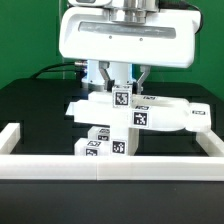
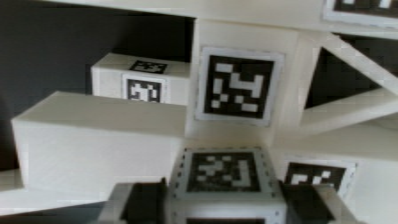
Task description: Assemble chair
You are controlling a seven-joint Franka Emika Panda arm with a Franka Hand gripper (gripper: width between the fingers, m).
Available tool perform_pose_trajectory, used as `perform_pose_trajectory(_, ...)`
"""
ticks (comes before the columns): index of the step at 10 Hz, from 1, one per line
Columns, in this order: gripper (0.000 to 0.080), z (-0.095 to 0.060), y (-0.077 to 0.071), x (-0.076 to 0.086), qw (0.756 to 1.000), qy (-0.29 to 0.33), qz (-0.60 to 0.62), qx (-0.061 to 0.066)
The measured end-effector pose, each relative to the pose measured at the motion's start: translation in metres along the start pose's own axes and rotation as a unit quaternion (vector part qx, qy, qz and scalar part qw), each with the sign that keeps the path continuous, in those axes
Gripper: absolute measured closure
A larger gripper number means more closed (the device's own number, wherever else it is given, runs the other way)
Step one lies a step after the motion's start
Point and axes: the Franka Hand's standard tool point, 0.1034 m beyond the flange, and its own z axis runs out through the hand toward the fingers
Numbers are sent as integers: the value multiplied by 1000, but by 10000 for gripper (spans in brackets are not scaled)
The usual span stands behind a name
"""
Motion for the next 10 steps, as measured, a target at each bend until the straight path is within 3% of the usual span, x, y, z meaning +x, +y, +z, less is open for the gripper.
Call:
perform_pose_trajectory(8, 512, -2, -3, 3, 970, 3, 242, 2)
perform_pose_trajectory(10, 512, -2, -3, 3, 967, 3, 256, 3)
